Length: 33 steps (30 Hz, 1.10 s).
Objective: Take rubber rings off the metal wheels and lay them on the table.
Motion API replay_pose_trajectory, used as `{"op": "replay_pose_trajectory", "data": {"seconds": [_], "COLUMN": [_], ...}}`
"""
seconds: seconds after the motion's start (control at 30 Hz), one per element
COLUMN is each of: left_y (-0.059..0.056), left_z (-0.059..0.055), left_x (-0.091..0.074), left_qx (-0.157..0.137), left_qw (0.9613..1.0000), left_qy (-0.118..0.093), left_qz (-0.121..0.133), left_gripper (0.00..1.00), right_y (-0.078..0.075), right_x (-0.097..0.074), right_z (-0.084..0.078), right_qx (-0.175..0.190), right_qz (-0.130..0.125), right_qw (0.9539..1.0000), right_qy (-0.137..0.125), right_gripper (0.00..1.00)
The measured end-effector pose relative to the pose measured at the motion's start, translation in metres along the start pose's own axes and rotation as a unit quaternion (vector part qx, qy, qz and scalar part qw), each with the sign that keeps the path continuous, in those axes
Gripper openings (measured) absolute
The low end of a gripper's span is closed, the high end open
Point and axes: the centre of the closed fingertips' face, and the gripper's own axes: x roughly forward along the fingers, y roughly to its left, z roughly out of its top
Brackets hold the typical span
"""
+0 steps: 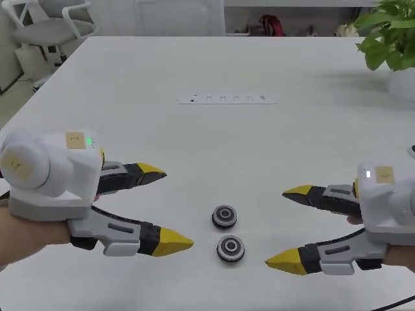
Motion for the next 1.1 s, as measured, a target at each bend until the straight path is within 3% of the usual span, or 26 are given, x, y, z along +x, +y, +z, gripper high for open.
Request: {"op": "replay_pose_trajectory", "data": {"seconds": [0.27, 0.73, 1.1], "left_y": [-0.001, -0.006, -0.005], "left_z": [-0.010, -0.025, -0.032], "left_x": [0.007, 0.021, 0.027], "left_qx": [-0.008, -0.006, -0.010], "left_qw": [0.9998, 0.9987, 0.9979], "left_qy": [0.011, 0.038, 0.049], "left_qz": [-0.012, -0.033, -0.041], "left_gripper": [0.74, 0.72, 0.71], "right_y": [0.000, 0.000, -0.001], "right_x": [0.004, 0.007, 0.010], "right_z": [0.004, -0.013, -0.016], "right_qx": [0.003, 0.009, 0.012], "right_qz": [0.004, 0.010, 0.012], "right_qw": [1.0000, 0.9998, 0.9997], "right_qy": [-0.004, 0.016, 0.020], "right_gripper": [0.70, 0.66, 0.64]}}
